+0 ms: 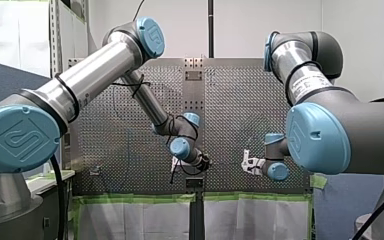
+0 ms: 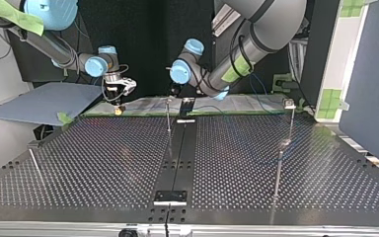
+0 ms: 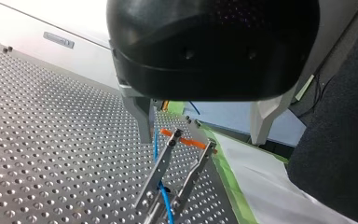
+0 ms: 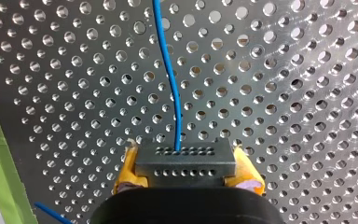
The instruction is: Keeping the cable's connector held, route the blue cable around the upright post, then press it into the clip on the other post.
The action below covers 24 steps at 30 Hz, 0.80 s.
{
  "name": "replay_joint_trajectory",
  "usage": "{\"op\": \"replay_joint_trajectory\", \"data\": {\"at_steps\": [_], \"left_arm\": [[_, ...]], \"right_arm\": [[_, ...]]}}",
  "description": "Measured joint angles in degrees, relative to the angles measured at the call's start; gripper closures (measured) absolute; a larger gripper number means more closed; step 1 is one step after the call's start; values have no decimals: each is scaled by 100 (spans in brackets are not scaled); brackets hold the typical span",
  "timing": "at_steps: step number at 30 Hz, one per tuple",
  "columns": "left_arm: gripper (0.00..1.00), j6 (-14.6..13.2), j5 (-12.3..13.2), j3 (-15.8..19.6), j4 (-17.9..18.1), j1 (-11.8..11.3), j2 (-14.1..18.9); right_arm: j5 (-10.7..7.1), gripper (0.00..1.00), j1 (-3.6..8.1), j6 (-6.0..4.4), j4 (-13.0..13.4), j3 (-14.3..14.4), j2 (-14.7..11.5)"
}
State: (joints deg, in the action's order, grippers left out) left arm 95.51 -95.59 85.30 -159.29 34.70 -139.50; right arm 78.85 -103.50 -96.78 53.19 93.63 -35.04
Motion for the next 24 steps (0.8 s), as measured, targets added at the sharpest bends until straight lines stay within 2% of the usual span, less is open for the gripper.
{"op": "replay_joint_trajectory", "data": {"at_steps": [5, 9, 14, 19, 24], "left_arm": [[2, -88, -187, 178, 94, 12, 138], [2, -43, -351, 394, 295, 25, 348], [2, 188, -649, 712, 607, 50, 664], [2, 506, -792, 1040, 925, 54, 994], [2, 762, -969, 1353, 879, 56, 1307]], "right_arm": [[-1, 100, 0, 3, -10, -1, 0], [-3, 100, 0, 14, -20, -2, 1], [-1, 100, 0, 17, -16, -3, 0], [0, 100, -1, 12, -5, -4, 1], [0, 100, -1, 10, -10, -2, 3]]}}
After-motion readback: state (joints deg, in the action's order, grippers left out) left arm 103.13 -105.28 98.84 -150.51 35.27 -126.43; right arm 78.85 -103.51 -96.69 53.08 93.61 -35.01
